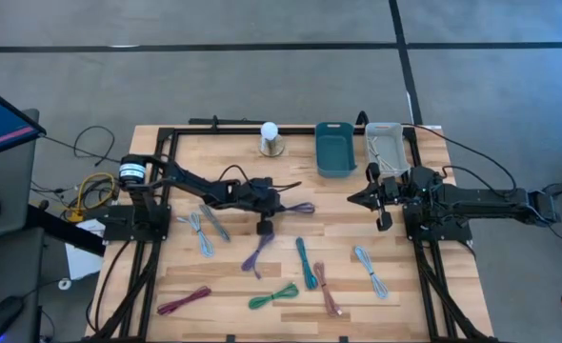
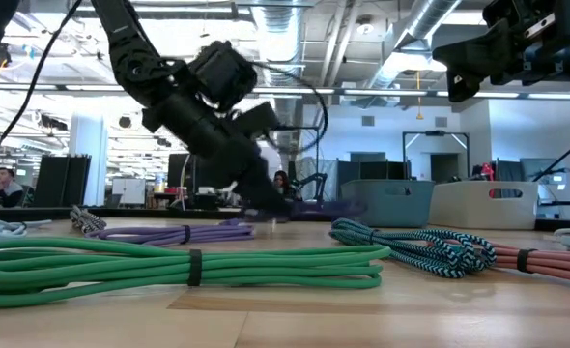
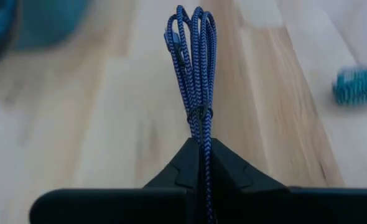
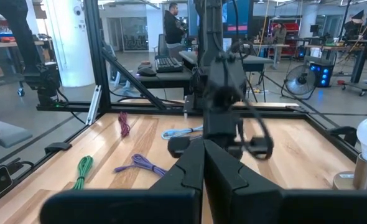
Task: Pick & Place USB Port
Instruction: Put the braided purple charger cable into the blue bin
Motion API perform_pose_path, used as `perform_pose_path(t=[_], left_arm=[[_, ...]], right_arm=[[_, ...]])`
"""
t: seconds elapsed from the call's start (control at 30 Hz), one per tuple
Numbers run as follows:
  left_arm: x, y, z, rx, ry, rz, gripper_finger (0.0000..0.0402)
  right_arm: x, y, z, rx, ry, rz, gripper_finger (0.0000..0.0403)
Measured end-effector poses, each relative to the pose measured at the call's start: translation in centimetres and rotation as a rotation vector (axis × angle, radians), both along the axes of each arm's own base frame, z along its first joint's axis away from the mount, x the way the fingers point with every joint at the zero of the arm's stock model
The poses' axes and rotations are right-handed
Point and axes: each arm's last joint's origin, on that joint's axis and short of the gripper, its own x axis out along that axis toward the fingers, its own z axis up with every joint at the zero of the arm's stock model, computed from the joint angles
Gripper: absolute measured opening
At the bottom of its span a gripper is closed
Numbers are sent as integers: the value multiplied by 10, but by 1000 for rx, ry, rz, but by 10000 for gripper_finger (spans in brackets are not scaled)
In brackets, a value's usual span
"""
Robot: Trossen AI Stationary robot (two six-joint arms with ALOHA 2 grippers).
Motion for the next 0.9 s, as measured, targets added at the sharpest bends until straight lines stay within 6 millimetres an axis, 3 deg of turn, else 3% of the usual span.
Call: perform_pose_path(t=[0.27,0.43,0.67,0.9], left_arm=[[-3,7,53,90,-204,51,16],[-6,33,76,112,-377,140,16],[-5,78,74,17,-489,195,16],[33,102,82,-60,-533,112,16]], right_arm=[[0,-3,-1,5,14,-23,1],[0,-3,-2,6,21,-26,1],[-2,-3,-1,13,16,-16,1],[-10,2,7,-2,-50,33,1]])
